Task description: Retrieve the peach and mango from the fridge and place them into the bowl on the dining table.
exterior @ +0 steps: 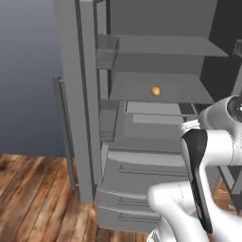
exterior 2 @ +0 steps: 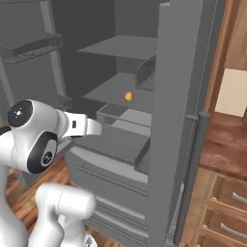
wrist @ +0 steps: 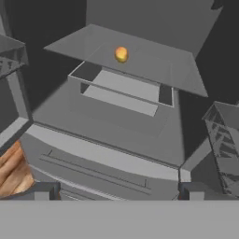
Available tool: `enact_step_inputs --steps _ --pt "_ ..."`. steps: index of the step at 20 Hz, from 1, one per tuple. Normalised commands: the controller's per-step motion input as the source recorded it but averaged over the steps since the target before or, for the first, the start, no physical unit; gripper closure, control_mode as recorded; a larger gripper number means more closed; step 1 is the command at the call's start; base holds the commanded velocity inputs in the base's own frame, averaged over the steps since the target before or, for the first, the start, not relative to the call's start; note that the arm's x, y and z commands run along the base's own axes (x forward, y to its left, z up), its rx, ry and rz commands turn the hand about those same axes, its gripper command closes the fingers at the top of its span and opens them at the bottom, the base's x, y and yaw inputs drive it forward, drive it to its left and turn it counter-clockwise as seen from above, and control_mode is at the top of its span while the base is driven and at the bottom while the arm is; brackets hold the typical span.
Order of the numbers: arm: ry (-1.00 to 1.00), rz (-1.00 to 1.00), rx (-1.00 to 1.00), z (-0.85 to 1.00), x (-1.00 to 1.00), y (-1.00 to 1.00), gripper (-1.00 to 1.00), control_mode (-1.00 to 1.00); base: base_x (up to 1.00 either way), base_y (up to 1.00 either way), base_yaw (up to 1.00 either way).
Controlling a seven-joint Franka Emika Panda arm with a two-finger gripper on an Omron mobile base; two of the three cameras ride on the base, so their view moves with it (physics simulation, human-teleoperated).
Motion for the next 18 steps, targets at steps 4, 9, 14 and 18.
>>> enact_step_inputs --steps 4,9,14,18 --pt "0.0 0.0 0.0 0.0 0.0 0.0 -1.0 1.0 0.48 0.01 -0.2" --pt "0.0 0.0 0.0 0.0 0.0 0.0 -1.0 1.0 0.51 0.14 -0.21" --pt "0.0 0.0 0.0 0.0 0.0 0.0 -1.0 1.0 0.57 0.41 -0.22" --pt "0.0 0.0 0.0 0.0 0.0 0.0 -1.0 1.0 0.4 0.28 -0.19"
